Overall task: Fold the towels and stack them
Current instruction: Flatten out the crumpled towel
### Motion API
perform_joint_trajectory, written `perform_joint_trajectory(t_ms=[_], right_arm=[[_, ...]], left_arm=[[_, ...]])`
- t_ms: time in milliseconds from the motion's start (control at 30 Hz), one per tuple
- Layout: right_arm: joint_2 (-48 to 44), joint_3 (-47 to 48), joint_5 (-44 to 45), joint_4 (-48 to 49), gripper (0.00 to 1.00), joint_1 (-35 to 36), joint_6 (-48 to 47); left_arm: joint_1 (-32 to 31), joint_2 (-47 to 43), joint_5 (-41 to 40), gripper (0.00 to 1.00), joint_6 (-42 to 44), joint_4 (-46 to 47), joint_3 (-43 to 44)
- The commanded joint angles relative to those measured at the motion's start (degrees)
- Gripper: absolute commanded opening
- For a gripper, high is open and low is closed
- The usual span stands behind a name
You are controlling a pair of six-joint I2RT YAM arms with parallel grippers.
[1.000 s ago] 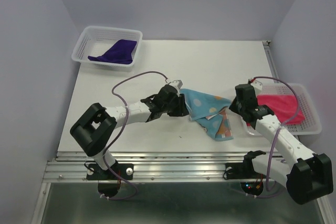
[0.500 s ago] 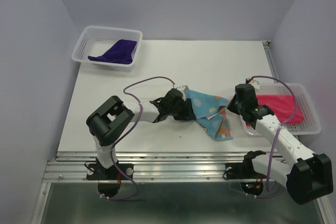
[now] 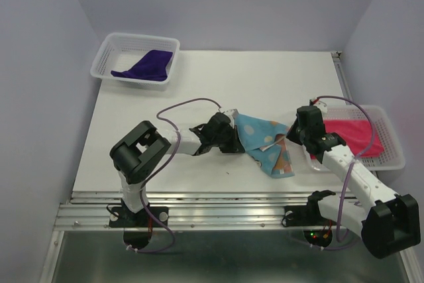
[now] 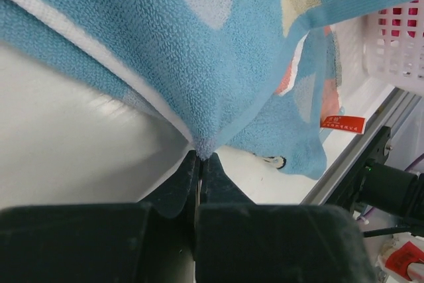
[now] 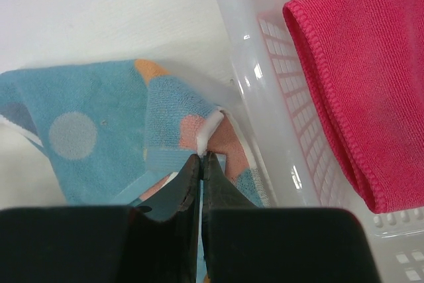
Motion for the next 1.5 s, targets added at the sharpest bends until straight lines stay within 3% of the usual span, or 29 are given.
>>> perform_joint_trajectory(t_ms=[0, 300, 433, 633, 767, 1033, 1233, 1467], right_arm=[[-1.96, -0.32, -1.13, 1.73, 0.01, -0.41, -1.14], [-9.25, 4.24, -11.57, 0.68, 0.01, -0.41, -4.74], [-11.54, 10.82, -15.19, 0.85, 0.01, -0.49, -6.41], [-13.74, 24.62, -15.64, 0.5, 0.01, -0.41, -9.31], [-11.55, 37.87, -19.84, -1.78, 0.01, -0.41, -11.25], [-12.16, 53.01, -36.37, -1.96, 0.01, -0.41, -9.68], [-13.21, 56.46, -46.83, -0.2, 0.01, -0.41, -6.42], [-15.32, 51.73, -44.12, 0.59, 0.01, -0.41, -4.75]], left_arm=[[-0.29, -6.06, 0.76, 0.0, -0.62, 0.67, -1.8], [-0.29, -22.4, -3.1, 0.0, 1.66, -6.36, -3.04], [-0.29, -29.79, -7.93, 0.0, 4.02, -10.74, 1.52], [-0.2, -38.76, -13.99, 0.0, 9.04, -17.59, 15.31], [-0.2, -40.96, -9.8, 0.0, 11.5, -20.6, 26.82], [-0.2, -43.6, 4.26, 0.0, 10.1, -22.45, 35.9], [-0.73, -46.94, 10.34, 0.0, 6.94, -20.95, 36.43], [-1.08, -51.15, 7.37, 0.0, 5.97, -21.04, 32.65]])
